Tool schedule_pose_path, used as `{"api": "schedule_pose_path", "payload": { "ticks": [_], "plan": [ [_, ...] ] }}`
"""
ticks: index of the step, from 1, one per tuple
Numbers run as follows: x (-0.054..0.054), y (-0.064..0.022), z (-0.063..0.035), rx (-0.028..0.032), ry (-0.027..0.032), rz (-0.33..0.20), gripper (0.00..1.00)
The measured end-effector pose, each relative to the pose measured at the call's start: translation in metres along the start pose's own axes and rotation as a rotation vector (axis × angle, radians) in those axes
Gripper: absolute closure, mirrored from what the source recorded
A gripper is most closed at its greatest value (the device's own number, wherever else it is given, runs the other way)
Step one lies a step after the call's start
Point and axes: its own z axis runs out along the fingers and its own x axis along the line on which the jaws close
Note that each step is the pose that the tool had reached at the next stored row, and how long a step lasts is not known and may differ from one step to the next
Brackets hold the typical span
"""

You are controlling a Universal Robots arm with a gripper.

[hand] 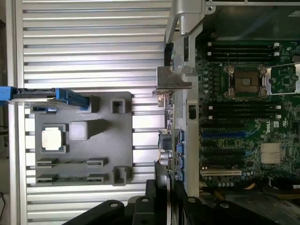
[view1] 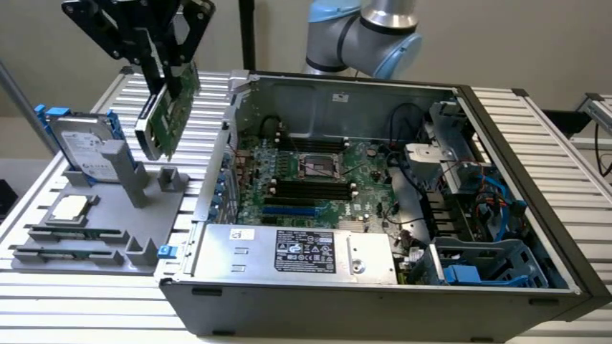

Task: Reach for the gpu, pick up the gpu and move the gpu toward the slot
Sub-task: 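Pick up the gpu and move the gpu toward the slot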

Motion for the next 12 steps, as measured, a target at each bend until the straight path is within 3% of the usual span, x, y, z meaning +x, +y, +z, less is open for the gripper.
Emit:
{"api": "schedule_pose_path", "payload": {
  "ticks": [3, 12],
  "plan": [
    [-0.014, 0.0005, -0.0049, -0.0036, 0.0058, 0.0, 0.74],
    [-0.055, 0.0021, -0.0049, -0.0139, 0.0117, 0.0, 0.74]
  ]
}}
